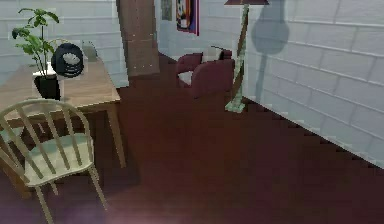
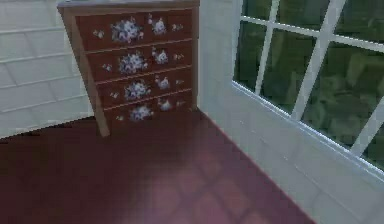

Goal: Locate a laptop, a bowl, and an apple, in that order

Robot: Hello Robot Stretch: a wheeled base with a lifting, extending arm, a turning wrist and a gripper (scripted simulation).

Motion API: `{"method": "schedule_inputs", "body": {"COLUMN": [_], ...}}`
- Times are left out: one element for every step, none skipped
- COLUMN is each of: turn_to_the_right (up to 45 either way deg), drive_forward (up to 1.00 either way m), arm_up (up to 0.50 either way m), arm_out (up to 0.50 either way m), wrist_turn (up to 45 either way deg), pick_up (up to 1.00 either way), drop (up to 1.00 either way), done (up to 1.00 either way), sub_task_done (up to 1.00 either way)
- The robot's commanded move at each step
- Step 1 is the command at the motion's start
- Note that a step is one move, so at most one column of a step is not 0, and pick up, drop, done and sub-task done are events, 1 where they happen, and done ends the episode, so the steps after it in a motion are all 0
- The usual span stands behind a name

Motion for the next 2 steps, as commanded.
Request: {"method": "schedule_inputs", "body": {"turn_to_the_right": [0.0,24.0], "drive_forward": [1.0,0.0], "arm_up": [0.0,0.0], "arm_out": [0.0,0.0], "wrist_turn": [0.0,0.0], "pick_up": [0.0,0.0], "drop": [0.0,0.0], "done": [0.0,0.0], "sub_task_done": [0.0,0.0]}}
